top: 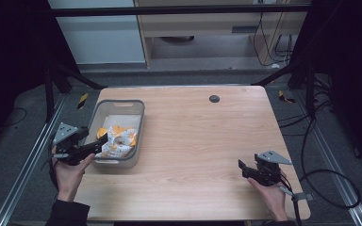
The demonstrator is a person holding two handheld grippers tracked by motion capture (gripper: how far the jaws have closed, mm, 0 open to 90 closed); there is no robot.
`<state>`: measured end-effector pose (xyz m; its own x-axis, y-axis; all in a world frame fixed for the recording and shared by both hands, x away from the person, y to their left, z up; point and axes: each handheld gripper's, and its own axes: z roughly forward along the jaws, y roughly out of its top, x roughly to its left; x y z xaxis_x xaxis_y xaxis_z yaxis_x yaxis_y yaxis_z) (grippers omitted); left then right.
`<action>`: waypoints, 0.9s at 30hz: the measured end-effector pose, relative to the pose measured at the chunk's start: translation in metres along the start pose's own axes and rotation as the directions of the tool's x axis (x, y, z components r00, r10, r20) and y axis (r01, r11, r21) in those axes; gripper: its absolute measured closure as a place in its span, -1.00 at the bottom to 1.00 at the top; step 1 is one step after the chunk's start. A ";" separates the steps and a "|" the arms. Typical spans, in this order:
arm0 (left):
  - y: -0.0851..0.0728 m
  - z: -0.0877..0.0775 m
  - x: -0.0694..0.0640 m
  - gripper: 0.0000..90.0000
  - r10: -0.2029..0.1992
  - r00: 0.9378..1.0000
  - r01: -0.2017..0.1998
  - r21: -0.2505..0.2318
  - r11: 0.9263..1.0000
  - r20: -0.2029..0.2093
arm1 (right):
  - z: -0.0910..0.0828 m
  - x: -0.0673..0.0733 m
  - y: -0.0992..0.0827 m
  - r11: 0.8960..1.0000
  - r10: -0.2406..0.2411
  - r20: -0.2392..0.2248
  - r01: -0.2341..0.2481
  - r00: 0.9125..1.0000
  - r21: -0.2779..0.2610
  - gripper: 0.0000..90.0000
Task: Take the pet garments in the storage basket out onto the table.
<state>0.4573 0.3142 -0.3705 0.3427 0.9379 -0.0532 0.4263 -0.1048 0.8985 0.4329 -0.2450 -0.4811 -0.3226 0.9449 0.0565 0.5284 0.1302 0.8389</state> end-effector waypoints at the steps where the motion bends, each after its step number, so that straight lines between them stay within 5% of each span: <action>1: -0.001 0.002 0.000 -0.51 0.000 1.000 0.000 0.007 1.000 0.000 | 0.000 0.000 0.000 1.000 0.000 0.000 0.000 1.000 0.000 -0.34; 17: 0.009 0.028 0.003 -0.51 0.036 0.999 -0.037 0.093 0.995 0.004 | -0.001 -0.001 0.000 1.000 0.001 -0.004 -0.001 1.000 0.000 -0.30; 27: 0.012 0.048 0.005 -0.52 0.043 0.998 -0.048 0.183 0.982 0.034 | -0.001 -0.002 0.000 1.000 -0.003 0.004 0.003 1.000 -0.001 -0.29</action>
<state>0.5038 0.3018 -0.3809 0.3892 0.9207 -0.0298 0.5554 -0.2088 0.8049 0.4323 -0.2473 -0.4807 -0.3212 0.9456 0.0521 0.5267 0.1327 0.8396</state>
